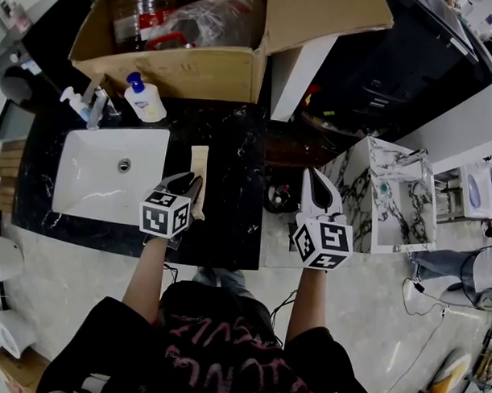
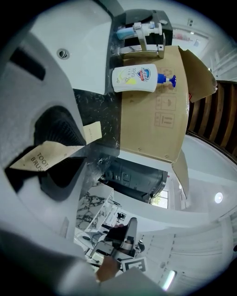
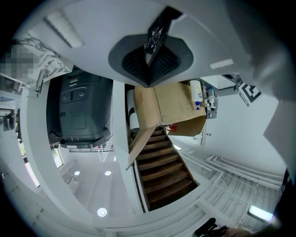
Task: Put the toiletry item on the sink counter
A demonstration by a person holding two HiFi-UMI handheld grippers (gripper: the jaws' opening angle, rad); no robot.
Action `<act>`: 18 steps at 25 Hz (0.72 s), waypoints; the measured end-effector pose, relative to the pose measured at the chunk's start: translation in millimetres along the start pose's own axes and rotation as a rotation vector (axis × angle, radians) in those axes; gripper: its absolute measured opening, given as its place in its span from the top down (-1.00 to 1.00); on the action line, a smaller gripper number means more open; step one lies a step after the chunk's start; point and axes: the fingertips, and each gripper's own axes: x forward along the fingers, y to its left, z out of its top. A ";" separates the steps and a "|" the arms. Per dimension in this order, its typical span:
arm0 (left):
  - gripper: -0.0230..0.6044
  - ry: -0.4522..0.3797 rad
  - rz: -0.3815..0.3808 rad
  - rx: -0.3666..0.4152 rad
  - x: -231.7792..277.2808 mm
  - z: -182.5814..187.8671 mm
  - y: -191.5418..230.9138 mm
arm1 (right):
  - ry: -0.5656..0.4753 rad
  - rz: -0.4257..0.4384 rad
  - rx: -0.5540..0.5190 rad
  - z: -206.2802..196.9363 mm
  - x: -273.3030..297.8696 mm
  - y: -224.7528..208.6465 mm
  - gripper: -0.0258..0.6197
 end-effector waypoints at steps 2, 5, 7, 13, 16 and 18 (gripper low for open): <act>0.71 -0.003 0.003 0.004 -2.5 1.1 0.2 | -0.004 0.004 0.000 1.7 -0.2 2.1 0.88; 0.71 -0.018 0.004 0.002 -7.9 5.2 -0.1 | -0.014 0.010 -0.002 5.3 -1.2 5.5 0.89; 0.75 -0.034 0.015 0.012 -13.2 10.2 0.4 | -0.021 0.013 -0.003 8.0 -2.8 7.9 0.88; 0.87 -0.079 0.043 0.048 -31.7 27.6 0.0 | -0.043 0.025 -0.008 17.6 -7.6 14.1 0.88; 0.91 -0.117 0.052 0.074 -46.6 45.0 -3.1 | -0.060 0.034 -0.014 25.6 -9.5 19.0 0.89; 0.95 -0.154 0.055 0.086 -56.4 59.5 -5.7 | -0.071 0.041 -0.016 30.5 -10.8 22.2 0.88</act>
